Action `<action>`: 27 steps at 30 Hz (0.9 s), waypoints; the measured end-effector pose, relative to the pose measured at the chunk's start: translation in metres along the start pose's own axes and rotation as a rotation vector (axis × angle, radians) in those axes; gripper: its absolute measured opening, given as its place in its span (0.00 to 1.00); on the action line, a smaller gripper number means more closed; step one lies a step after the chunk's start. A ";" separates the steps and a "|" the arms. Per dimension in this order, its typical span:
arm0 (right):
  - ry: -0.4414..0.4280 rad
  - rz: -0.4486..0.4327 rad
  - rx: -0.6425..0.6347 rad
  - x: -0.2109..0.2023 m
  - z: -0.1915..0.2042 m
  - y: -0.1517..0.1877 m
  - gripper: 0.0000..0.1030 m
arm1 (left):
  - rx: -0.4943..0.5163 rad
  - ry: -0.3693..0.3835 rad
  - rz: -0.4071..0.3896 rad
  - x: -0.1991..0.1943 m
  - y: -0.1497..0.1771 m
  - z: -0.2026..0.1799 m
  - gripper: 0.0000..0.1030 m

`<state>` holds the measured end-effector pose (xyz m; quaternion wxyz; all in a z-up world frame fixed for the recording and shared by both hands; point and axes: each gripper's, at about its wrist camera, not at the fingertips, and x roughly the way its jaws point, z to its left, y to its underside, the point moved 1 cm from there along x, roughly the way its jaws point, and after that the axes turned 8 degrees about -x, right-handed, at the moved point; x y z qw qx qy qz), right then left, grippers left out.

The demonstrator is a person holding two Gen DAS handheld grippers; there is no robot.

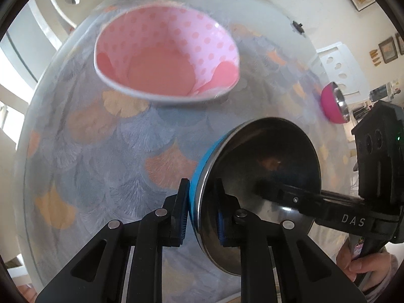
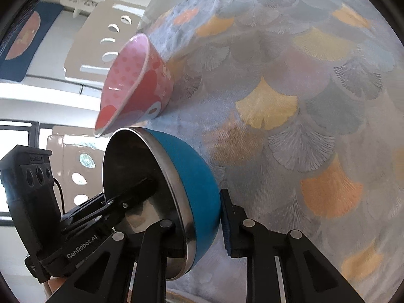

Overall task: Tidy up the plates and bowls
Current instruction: 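Close both grippers on the rim of the blue steel bowl, then lift and carry the blue steel bowl with both grippers over the pink polka-dot bowl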

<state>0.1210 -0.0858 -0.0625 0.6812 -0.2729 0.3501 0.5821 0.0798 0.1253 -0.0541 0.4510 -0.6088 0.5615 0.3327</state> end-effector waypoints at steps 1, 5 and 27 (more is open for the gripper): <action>-0.002 -0.005 0.005 -0.004 0.001 0.000 0.19 | 0.008 0.000 -0.011 -0.006 -0.002 -0.003 0.15; -0.010 -0.028 0.001 -0.023 0.012 -0.003 0.20 | -0.005 0.009 -0.028 -0.022 -0.011 -0.008 0.15; -0.030 -0.174 -0.141 -0.098 0.095 -0.062 0.25 | 0.013 0.072 -0.217 -0.113 -0.081 -0.025 0.18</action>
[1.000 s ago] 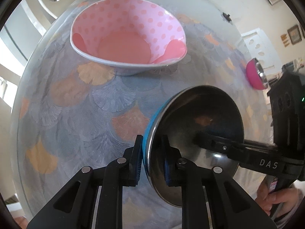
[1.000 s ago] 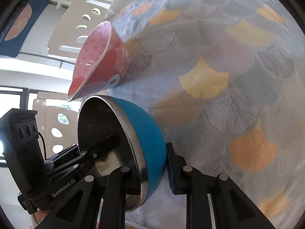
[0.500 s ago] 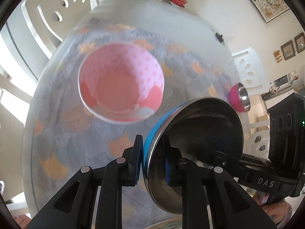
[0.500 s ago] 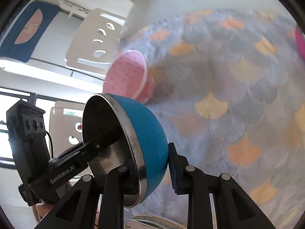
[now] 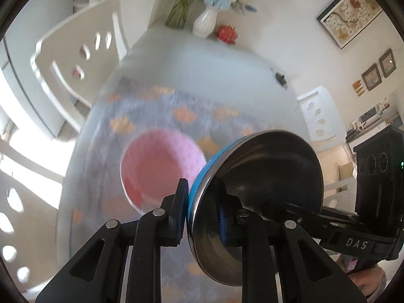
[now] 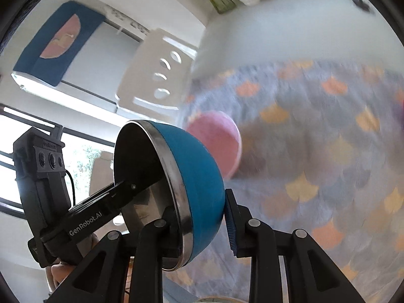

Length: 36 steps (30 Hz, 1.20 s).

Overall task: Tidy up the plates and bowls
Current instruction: 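Lift and carry the blue steel bowl with both grippers over the pink polka-dot bowl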

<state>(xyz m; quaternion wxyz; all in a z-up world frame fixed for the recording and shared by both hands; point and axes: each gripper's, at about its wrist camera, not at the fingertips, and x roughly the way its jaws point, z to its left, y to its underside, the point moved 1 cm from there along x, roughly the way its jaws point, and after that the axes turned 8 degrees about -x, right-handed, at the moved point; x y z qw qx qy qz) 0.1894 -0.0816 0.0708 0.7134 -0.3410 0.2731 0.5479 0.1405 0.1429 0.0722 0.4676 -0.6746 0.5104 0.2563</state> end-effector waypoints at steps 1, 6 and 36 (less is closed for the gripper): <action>0.003 -0.015 -0.014 -0.005 0.005 -0.008 0.25 | 0.005 0.006 -0.018 -0.004 -0.007 -0.002 0.18; 0.005 -0.084 -0.040 -0.017 0.020 -0.045 0.25 | 0.005 0.005 -0.071 -0.009 -0.034 -0.004 0.18; 0.088 0.128 0.049 0.112 -0.027 -0.056 0.25 | -0.085 -0.126 0.089 0.093 -0.023 0.068 0.18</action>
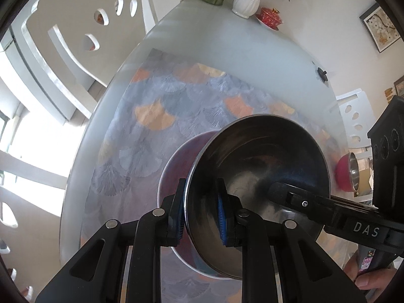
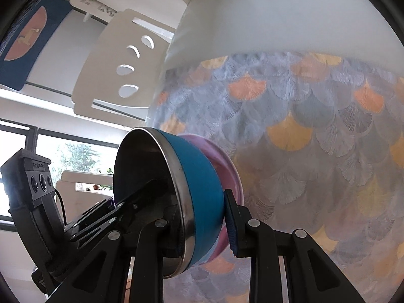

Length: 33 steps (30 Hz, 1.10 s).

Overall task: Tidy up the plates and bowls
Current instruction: 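Lift and carry the blue steel bowl with both grippers over the pink polka-dot bowl, then lower the blue bowl into the pink polka-dot bowl and open both grippers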

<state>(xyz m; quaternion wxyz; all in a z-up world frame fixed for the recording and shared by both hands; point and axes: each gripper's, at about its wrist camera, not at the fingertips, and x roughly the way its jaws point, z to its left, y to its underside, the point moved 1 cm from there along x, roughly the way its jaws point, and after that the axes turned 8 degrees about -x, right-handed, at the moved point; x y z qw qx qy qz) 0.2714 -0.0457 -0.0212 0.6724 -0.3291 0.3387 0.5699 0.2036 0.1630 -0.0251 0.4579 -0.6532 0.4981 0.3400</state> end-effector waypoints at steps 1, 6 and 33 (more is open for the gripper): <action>0.003 0.006 0.003 0.003 -0.001 0.001 0.25 | -0.003 -0.001 0.001 0.001 -0.001 0.002 0.18; 0.004 0.017 0.012 0.012 -0.002 0.001 0.25 | -0.023 -0.005 0.000 0.001 -0.001 0.007 0.18; 0.017 0.024 0.008 0.013 -0.005 0.000 0.27 | -0.034 -0.025 -0.015 -0.001 0.001 0.010 0.17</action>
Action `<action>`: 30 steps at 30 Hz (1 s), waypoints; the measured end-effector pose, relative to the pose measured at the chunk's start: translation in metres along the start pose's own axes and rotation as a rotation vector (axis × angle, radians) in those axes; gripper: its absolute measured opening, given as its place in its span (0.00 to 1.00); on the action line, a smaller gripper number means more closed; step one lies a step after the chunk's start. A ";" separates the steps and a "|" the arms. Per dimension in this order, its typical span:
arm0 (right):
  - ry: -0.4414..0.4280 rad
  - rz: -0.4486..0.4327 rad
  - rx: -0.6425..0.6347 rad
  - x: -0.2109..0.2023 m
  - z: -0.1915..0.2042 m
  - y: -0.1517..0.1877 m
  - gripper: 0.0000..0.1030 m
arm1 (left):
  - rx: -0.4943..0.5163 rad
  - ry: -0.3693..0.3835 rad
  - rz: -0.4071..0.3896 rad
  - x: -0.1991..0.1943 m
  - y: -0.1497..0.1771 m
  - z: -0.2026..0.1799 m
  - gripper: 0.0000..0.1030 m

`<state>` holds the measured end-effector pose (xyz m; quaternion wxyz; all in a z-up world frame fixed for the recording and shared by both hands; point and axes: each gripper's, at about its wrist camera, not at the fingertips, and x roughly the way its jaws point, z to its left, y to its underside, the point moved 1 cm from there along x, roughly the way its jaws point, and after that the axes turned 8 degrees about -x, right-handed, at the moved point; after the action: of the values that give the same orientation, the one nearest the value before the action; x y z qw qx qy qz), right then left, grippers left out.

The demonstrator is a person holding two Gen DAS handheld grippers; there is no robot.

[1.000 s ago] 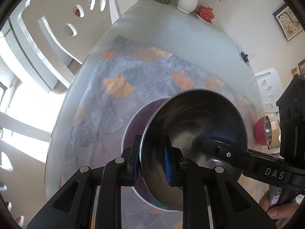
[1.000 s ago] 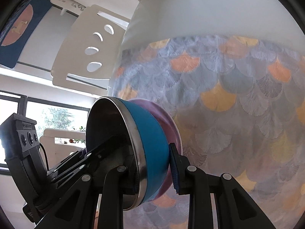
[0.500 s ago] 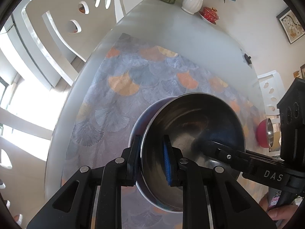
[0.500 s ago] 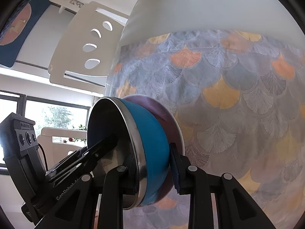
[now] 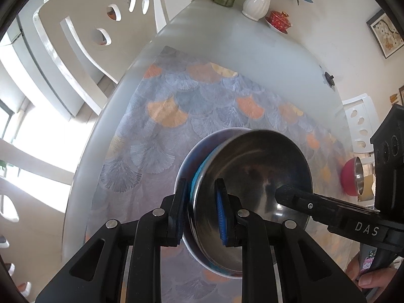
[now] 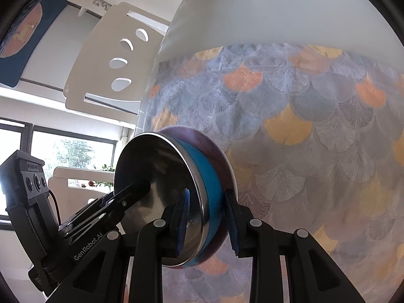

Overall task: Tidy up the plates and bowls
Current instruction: 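Lower the blue bowl into the pink polka-dot bowl and open both grippers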

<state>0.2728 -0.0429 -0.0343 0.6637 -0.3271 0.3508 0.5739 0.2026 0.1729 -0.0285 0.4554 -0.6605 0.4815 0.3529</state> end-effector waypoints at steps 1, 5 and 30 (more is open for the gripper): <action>0.001 0.000 -0.001 0.000 0.000 0.000 0.27 | 0.000 -0.001 -0.001 -0.001 0.000 0.000 0.17; 0.003 -0.003 -0.001 -0.003 0.001 0.000 0.27 | 0.011 -0.010 -0.001 -0.002 0.000 -0.001 0.18; -0.012 -0.016 0.008 -0.029 0.002 0.012 0.27 | 0.051 -0.071 -0.013 -0.021 0.008 -0.012 0.19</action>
<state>0.2580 -0.0556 -0.0091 0.6718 -0.3237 0.3465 0.5691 0.1896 0.1676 -0.0072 0.4911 -0.6387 0.4699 0.3607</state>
